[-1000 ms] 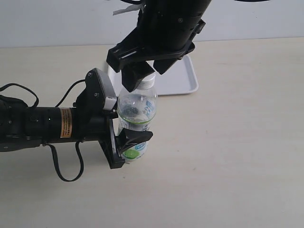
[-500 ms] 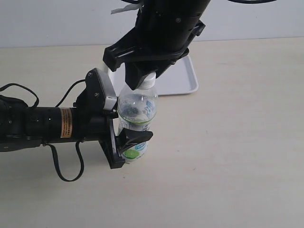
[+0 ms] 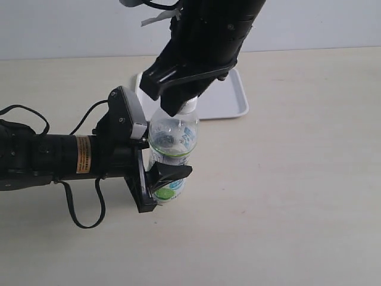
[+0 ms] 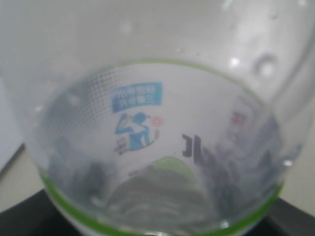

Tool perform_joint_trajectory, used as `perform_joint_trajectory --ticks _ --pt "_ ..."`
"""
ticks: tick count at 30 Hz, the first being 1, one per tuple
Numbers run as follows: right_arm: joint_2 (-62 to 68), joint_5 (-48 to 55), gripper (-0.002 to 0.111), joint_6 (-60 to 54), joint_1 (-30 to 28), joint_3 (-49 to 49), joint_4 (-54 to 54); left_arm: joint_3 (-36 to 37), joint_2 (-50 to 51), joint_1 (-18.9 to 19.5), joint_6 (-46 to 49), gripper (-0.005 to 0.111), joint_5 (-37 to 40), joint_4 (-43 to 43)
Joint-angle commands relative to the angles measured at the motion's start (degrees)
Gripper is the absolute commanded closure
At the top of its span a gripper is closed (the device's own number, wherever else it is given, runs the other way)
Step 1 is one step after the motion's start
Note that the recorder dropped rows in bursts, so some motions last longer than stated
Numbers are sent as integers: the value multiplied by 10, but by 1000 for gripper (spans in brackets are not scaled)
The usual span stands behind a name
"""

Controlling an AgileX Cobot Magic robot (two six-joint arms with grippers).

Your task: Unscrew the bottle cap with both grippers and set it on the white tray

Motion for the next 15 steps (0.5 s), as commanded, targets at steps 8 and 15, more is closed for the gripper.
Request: perform_joint_trajectory --ticks 8,15 --pt "-2 -21 108 -327 -1 -2 -8 1 -1 -3 -18 107 10 6" --pt "-2 -21 108 -474 -1 -2 -7 1 -1 -3 -18 107 8 6"
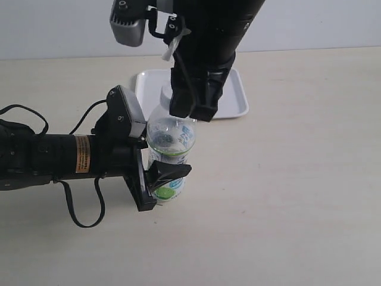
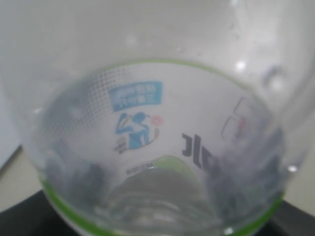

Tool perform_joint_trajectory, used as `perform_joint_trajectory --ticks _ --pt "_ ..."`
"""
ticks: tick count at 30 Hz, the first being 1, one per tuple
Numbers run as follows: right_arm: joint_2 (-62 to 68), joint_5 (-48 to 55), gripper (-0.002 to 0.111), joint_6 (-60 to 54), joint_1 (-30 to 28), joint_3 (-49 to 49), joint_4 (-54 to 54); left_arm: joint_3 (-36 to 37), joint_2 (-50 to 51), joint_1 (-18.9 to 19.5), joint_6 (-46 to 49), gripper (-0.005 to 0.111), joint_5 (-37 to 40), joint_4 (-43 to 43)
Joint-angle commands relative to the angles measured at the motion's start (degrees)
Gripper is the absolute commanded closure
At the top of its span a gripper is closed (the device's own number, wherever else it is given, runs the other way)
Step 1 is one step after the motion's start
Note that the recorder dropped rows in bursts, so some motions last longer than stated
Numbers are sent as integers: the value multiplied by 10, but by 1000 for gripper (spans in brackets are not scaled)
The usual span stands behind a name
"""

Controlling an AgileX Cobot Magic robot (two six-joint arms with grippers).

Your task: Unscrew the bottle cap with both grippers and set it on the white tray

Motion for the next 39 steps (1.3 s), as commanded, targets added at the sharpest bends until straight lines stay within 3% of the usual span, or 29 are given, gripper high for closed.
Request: perform_joint_trajectory --ticks 1,10,15,18,22,25,39 --pt "-2 -11 108 -148 -1 -2 -7 1 -1 -3 -7 107 8 6" --pt "-2 -6 108 -427 -1 -2 -6 1 -1 -3 -8 107 3 6" --pt "-2 -10 105 -440 -1 -2 -5 1 -1 -3 -8 107 -1 6" --pt "-2 -9 85 -383 -1 -2 3 1 -1 -3 -8 107 -4 2" --pt "-2 -10 50 -318 -1 -2 3 1 -1 -3 -7 107 -4 2" --pt "-2 -22 28 -216 -1 -2 8 1 -1 -3 -7 107 -4 2" --pt "-2 -14 25 254 -1 -2 5 1 -1 -3 -5 107 -4 2"
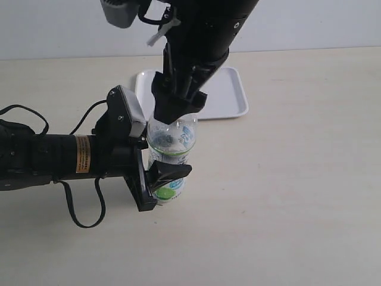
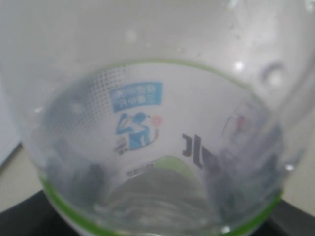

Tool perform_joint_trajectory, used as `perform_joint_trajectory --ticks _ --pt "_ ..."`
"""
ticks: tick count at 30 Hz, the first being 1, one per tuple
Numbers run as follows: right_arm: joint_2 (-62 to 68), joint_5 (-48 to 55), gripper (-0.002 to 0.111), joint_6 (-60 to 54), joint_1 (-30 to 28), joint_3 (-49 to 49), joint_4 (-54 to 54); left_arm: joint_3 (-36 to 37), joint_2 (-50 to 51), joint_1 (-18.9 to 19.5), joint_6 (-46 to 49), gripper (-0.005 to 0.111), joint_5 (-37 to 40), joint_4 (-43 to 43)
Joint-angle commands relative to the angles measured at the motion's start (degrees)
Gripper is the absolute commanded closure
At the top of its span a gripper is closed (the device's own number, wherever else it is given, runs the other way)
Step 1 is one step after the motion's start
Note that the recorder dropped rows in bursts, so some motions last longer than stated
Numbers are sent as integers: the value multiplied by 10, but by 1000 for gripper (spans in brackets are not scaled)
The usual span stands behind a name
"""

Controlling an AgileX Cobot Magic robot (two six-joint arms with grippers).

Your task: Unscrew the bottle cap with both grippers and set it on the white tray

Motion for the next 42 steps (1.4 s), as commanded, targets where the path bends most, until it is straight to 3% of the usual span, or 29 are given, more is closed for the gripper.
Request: perform_joint_trajectory --ticks 1,9,29,35,42 --pt "-2 23 25 122 -1 -2 2 1 -1 -3 -3 107 -3 2" --pt "-2 74 29 213 -1 -2 2 1 -1 -3 -4 107 -4 2" --pt "-2 27 35 240 -1 -2 2 1 -1 -3 -5 107 -4 4" --pt "-2 23 55 240 -1 -2 2 1 -1 -3 -5 107 -4 4" --pt "-2 23 90 240 -1 -2 2 1 -1 -3 -4 107 -4 4"
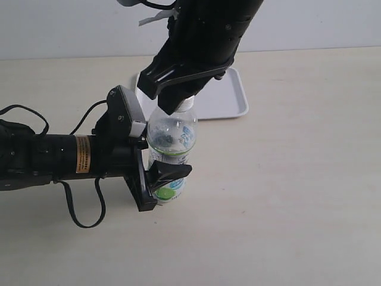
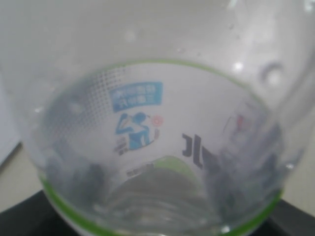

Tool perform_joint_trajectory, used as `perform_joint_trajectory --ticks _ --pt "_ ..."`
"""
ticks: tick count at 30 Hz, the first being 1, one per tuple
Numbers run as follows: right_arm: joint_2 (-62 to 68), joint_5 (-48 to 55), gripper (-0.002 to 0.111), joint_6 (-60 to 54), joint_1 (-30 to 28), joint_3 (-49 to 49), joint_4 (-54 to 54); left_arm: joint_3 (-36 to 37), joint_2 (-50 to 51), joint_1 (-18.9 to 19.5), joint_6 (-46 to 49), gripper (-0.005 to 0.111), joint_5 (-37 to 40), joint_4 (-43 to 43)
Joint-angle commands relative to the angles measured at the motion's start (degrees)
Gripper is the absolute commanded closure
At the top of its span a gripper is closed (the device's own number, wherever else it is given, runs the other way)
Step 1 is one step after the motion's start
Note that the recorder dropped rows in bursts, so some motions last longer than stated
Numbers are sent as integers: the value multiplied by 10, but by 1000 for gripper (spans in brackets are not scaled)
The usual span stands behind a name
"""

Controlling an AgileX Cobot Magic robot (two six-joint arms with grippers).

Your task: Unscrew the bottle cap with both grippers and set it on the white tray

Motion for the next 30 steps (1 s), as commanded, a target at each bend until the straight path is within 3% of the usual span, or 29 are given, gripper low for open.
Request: perform_joint_trajectory --ticks 1,3,9,15,30 --pt "-2 -3 96 2 -1 -2 2 1 -1 -3 -2 107 -3 4" --pt "-2 -3 108 2 -1 -2 2 1 -1 -3 -2 107 -3 4" --pt "-2 -1 108 -84 -1 -2 0 1 -1 -3 -2 107 -3 5" --pt "-2 -1 108 -284 -1 -2 0 1 -1 -3 -2 107 -1 5" --pt "-2 -3 108 -623 -1 -2 -1 1 -1 -3 -4 107 -3 7"
